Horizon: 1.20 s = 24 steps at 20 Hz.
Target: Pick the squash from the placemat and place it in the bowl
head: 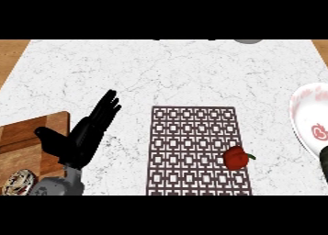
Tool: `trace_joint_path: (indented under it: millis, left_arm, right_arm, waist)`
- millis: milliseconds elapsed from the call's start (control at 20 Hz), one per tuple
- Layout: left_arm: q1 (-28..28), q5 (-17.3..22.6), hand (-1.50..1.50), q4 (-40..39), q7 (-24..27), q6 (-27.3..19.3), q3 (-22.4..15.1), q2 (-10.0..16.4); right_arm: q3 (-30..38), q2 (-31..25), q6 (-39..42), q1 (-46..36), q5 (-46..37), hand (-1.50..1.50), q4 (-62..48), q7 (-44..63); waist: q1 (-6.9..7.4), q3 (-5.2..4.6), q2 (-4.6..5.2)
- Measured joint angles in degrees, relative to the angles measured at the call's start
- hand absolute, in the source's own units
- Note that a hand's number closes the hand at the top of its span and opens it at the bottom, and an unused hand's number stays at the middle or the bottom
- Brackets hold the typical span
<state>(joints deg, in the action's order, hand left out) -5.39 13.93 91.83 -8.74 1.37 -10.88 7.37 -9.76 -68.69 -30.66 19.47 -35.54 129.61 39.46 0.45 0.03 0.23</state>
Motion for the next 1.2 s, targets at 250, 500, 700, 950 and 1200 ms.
trace_joint_path:
  millis: [250, 500, 700, 950, 1200]
  left_arm:
    - [-0.59, -0.11, 0.0, -0.55, 0.12, 0.52, 0.14, -0.18]
    - [-3.11, -0.63, 0.0, -1.65, -1.22, 0.09, 0.06, -1.06]
    - [-3.75, -0.87, 0.0, -3.23, -0.3, 0.81, -0.07, -1.59]
    - [-4.78, -0.57, 0.0, -4.25, -0.18, 1.59, 0.49, -1.62]
    - [-3.39, -1.18, 0.0, -2.91, -0.23, 0.86, 0.4, -2.03]
  right_arm:
    - [4.67, 0.32, 3.22, -7.36, 15.17, 1.5, -12.81, -10.89]
    - [3.61, 3.73, 6.86, -16.96, 17.47, 1.5, -30.87, -21.55]
    - [0.51, 6.07, 11.93, -24.88, 15.38, 1.5, -43.39, -24.4]
    - [-1.37, 12.77, 17.45, -34.51, 15.83, -1.5, -58.35, -25.2]
    - [1.52, 18.78, 19.35, -41.23, 18.98, -1.5, -71.77, -35.98]
  waist:
    - [0.86, 0.03, 0.18]
    - [1.75, 0.07, 0.41]
    - [2.37, 0.04, 0.56]
    - [2.77, 0.07, 0.62]
    - [1.97, 0.1, 0.37]
